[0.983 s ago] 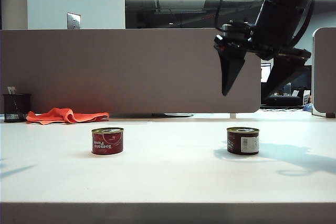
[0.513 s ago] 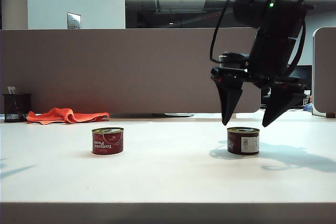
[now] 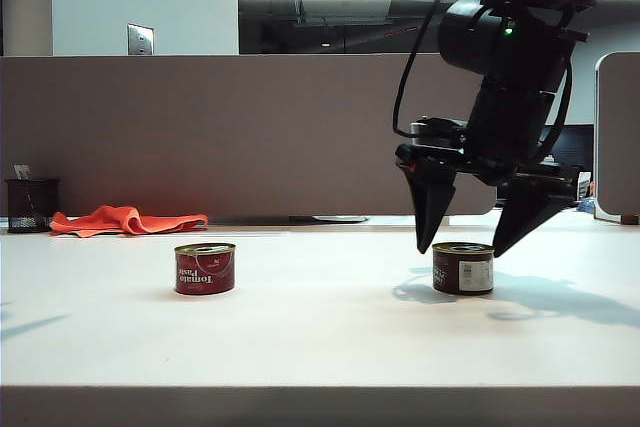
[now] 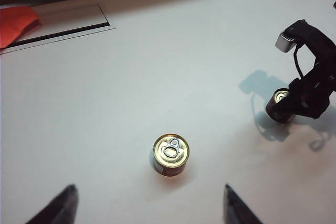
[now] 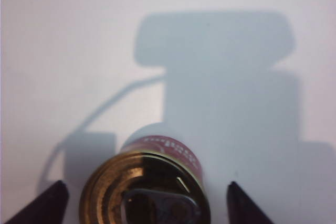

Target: Stack a can of tomatoes on the right onto the can of tomatoes on the left.

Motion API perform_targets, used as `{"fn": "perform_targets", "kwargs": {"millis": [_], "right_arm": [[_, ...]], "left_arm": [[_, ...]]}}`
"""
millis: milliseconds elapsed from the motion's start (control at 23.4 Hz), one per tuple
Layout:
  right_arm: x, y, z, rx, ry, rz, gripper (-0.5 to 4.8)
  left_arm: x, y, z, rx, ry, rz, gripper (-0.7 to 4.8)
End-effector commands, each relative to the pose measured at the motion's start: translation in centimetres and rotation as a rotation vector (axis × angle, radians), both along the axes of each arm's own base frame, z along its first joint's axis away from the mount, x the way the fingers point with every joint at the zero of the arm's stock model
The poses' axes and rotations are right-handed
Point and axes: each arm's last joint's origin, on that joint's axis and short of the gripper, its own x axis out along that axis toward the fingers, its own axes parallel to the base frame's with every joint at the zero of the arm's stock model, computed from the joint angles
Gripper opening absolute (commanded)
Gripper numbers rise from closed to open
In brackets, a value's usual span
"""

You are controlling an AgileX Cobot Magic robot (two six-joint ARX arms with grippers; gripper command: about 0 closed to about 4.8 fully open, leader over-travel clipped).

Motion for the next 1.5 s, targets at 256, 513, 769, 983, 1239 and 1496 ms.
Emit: {"fn": "perform_targets", "kwargs": {"millis": [256, 513, 769, 983, 1239, 1496], "right_arm": [[-0.3, 0.0, 0.1, -0.011, 0.026, -0.001, 3.71], [-0.3, -0.1, 0.1, -0.013, 0.031, -0.001, 3.02], [-0.3, 0.0, 0.2, -0.01, 0.022, -0.001, 2.68], [0.5, 0.3, 2.6, 0.037, -0.023, 0.011, 2.69], [1.1, 3.2, 7.7, 0.099, -0.133, 0.084, 2.69], [0.1, 7.4, 12.0, 0.156, -0.266, 0.187, 2.74]], "left_arm": [[0.0, 0.0, 0.3, -0.001, -0.014, -0.003, 3.5], [0.0, 0.0, 0.2, -0.001, -0.014, -0.003, 3.5], [0.0, 0.0, 0.3, -0.001, -0.014, -0.003, 3.5], [0.0, 0.1, 0.2, 0.005, -0.016, 0.011, 3.5], [0.1, 0.3, 0.2, 0.036, -0.019, 0.082, 3.5], [-0.1, 0.6, -0.4, 0.098, 0.026, 0.113, 3.5]]}}
